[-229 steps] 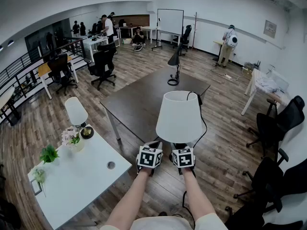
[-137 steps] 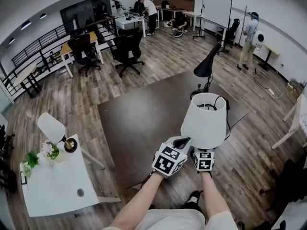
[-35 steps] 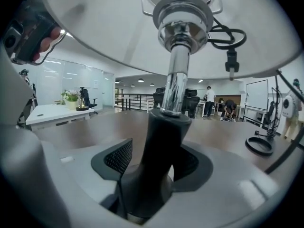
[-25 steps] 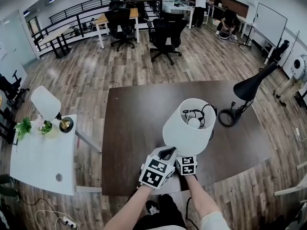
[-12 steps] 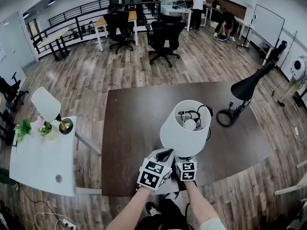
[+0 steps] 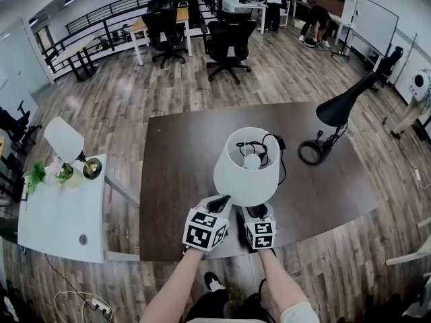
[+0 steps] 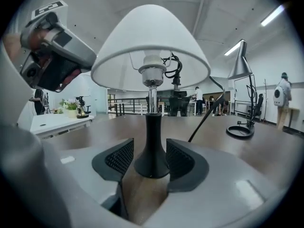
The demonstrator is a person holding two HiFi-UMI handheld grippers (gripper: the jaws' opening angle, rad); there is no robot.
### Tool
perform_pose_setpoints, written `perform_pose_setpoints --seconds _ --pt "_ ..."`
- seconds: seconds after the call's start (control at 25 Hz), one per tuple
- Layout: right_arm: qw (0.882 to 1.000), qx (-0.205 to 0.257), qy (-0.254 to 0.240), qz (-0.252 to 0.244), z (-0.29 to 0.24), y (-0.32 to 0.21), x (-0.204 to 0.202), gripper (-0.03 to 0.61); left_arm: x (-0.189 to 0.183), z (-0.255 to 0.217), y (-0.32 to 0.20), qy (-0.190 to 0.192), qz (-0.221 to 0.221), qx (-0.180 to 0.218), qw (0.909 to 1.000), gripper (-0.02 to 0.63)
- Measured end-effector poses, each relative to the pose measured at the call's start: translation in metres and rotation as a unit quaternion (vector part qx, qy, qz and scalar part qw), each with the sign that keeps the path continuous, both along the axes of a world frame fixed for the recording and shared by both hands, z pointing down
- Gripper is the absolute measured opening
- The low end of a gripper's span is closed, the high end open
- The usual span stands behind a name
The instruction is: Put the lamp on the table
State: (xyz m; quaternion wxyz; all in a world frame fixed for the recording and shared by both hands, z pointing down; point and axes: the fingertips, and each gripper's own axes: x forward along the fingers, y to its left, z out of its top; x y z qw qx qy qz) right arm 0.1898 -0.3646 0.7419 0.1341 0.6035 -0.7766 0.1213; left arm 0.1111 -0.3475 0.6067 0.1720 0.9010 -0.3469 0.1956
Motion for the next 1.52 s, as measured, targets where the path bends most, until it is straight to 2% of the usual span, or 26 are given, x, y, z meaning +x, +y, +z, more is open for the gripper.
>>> perform_pose_setpoints --seconds 0.32,0.52,0.8,1.04,1.28,1.52 --pt "1.0 -0.003 -0.026 -0.008 -0.013 0.044 0.008 0.219 -0.003 0.002 0.0 -0.008 -0.035 0.013 0.9993 0.002" --pt "0.999 0.002 -0.05 -0.016 -0.03 0.07 -0.001 0.218 -0.002 0.002 0.001 -0.003 -0.068 0.015 0.9976 0.002" --pt "0.998 0.013 -0.047 -0.04 -0.065 0.099 0.002 0.215 0.001 0.005 0.033 -0.013 -0.059 -0.01 0.9982 0.002" --pt "0.998 0.005 -0.057 -0.025 -0.089 0.121 0.019 0.187 0.005 0.0 0.078 -0.019 -0.052 -0.006 0.9984 0.002" --pt "0.995 -0.012 -0.061 -0.072 -0.107 0.143 -0.006 0.122 0.013 -0.018 0.114 -0.01 -0.056 0.003 0.9984 0.002" --pt "0.991 -0.029 -0.073 -0.109 -0.131 0.164 -0.018 0.026 0.028 -0.021 0.15 0.031 -0.092 -0.014 0.9951 0.002"
